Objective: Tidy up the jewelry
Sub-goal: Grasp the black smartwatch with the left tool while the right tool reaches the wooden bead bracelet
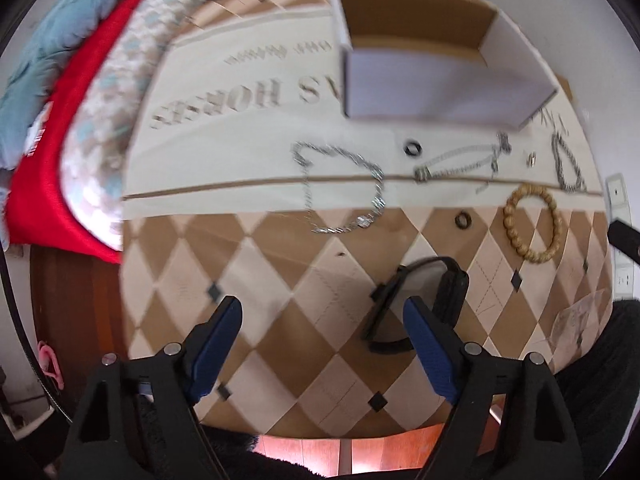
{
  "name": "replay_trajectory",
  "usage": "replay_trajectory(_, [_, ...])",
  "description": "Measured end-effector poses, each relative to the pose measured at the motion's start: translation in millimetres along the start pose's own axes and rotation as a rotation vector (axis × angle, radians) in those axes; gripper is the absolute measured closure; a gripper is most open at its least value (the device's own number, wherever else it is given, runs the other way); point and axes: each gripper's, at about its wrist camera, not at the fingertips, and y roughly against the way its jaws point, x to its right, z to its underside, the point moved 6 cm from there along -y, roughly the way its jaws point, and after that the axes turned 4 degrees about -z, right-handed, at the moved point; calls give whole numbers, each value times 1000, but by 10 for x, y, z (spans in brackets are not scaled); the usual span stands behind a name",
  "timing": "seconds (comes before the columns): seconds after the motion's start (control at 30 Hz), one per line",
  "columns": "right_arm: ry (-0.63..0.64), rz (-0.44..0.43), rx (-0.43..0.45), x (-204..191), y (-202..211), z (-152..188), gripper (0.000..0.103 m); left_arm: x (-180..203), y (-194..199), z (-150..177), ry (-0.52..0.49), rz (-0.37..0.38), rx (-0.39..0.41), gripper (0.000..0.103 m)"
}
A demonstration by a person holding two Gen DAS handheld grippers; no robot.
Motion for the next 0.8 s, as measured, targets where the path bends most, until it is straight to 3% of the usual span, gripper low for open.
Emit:
replay_trajectory(0.17, [-16, 3, -37, 66, -245, -18, 10, 225, -172, 22, -65, 27, -39, 23])
replay_trajectory(0.23, [-20, -1, -50, 82, -331, -24, 12, 306, -239, 35, -85, 37, -49, 41])
replay_trajectory(0.27, [-22, 2, -55, 88, -385, -27, 13, 328, -275, 48, -91, 36, -61, 60])
replay_trajectory(0.33, [-23, 1, -70, 90, -471, -26, 18, 366, -292, 51, -97, 48, -54, 73])
replay_trajectory(0.4, [-23, -3, -90, 76, -570, -14, 23, 385, -302, 49, -105, 47, -44, 94])
replay_trajectory(0.5, [-10, 7, -103, 36, -687, 8, 30, 365, -293, 58, -110, 29, -34, 97])
replay_trajectory(0.57, [4, 2, -119, -21, -765, 35, 45, 338, -292, 51, -102, 19, -25, 98])
replay_trajectory(0.67, [22, -24, -71, -112, -755, 11, 71, 282, -264, 43, -76, 4, -4, 99])
replay_trajectory(0.7, [32, -20, -67, -148, -758, 11, 88, 246, -238, 31, -67, 0, 1, 99])
replay_trajectory(0.73, [42, -12, -67, -180, -761, 15, 93, 213, -209, 18, -55, -5, 12, 99])
replay_trajectory(0.8, [43, -21, -61, -228, -752, 35, 93, 161, -151, -7, -38, -3, 22, 99])
